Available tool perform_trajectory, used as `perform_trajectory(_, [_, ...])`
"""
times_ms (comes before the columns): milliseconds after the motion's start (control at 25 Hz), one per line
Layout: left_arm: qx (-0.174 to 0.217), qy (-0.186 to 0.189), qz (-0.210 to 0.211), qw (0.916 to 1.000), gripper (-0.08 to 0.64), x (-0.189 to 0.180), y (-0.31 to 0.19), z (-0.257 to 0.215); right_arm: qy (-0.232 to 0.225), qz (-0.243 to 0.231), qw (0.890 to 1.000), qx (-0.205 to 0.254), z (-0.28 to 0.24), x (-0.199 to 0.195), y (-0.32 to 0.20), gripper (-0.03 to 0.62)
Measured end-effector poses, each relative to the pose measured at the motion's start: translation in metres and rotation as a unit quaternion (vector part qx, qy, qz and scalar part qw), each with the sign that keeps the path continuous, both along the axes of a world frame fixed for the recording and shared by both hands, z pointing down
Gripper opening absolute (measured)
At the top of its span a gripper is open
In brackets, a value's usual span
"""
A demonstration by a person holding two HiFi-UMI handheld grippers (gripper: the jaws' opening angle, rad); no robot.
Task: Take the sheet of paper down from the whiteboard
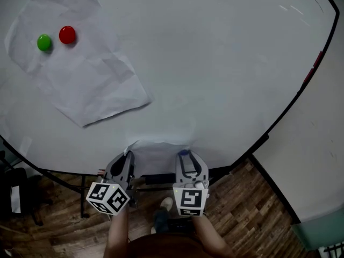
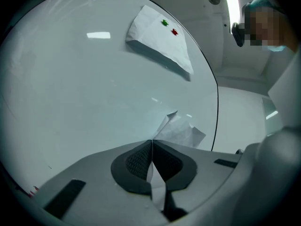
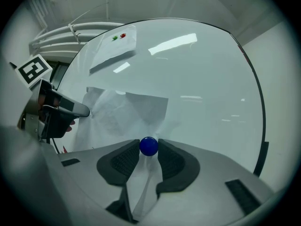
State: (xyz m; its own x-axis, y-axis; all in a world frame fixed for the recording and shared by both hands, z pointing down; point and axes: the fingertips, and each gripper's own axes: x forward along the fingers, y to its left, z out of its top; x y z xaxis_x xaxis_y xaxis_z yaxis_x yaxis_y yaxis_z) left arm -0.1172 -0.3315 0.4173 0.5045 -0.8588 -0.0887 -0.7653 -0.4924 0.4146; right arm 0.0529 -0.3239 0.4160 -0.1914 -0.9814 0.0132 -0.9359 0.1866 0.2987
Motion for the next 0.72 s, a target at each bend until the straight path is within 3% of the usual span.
perform_trajectory(720, [0.0,0.03,-0.025,0.9992,0.025,-0.024,0.016,-0.013,-0.023,-0.003,1.0,0.01,-0.01,0.004,0.01,0.135])
